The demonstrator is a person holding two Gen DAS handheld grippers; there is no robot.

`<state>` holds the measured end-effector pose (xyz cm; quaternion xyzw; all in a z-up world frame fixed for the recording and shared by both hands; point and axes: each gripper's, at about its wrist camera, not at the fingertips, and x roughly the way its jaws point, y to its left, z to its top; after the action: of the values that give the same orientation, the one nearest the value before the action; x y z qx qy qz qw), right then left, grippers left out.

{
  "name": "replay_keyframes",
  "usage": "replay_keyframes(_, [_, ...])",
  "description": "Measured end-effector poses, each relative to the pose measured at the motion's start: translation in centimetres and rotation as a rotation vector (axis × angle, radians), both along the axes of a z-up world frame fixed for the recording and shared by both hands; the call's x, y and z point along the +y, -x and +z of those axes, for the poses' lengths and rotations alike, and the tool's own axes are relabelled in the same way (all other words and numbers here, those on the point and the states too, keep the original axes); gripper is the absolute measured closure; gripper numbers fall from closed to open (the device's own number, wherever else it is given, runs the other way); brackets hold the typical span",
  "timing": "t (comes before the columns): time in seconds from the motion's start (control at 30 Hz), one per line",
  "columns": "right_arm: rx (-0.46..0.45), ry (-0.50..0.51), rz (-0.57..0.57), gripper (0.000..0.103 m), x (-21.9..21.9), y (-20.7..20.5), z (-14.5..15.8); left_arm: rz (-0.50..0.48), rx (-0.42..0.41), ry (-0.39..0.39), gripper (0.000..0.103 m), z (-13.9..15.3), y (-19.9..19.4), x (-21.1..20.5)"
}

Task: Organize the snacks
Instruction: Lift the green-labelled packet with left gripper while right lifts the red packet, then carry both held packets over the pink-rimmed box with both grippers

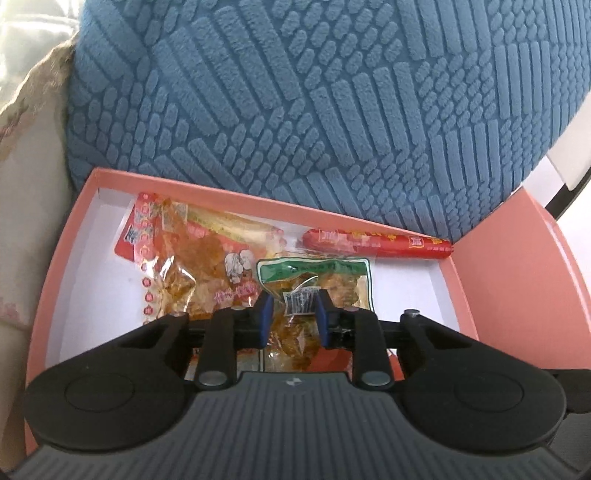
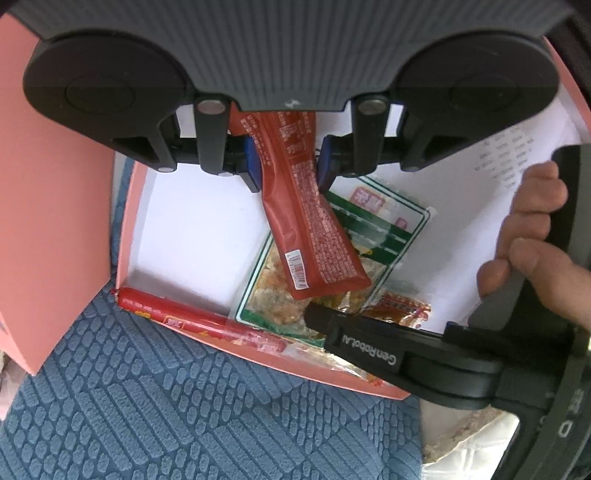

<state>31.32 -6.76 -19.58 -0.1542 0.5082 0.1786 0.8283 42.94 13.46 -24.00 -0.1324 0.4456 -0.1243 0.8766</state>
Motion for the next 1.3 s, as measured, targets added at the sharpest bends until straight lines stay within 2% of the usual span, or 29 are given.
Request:
replay_keyframes(0.2, [-0.061,0.07,-0.039,0.069,-0.9,0.0,-0.1,0.026,0.002,0.006,0.085,0.5,0.9,-0.1])
replay_keyframes(0.57, [-0.131,0.024,-0.102,0.069,-2.3,0.1,3.3,0.102,-0.031,0.012,0.089,2.8,5.3,0.1])
replay_keyframes(0.7, [-0.141,0.008,-0.124,0.069,-2.4,1.1,4.5,0.146,-0.044,-0.032,0.09,3.9,7.3,0.1])
replay_keyframes(0.83, [-0.119,-0.025,-0.165,0.069,-2.7,2.2,4.4,0.123,-0.068,-0.06,0.09,5.2,8.7,-0.8])
replay_keyframes(1.0, [-0.138,-0.034,-0.184,0.069,-2.8,3.3,5.4,0.128,-0.093,-0.06,0.091,6.8,9.9,-1.6])
replay_keyframes(1.3, [-0.194,-0.083,-0.221,0.069,-5.0,3.9,9.3,0.126,-0.142,-0.036,0.092,10.7,12.1,-2.8])
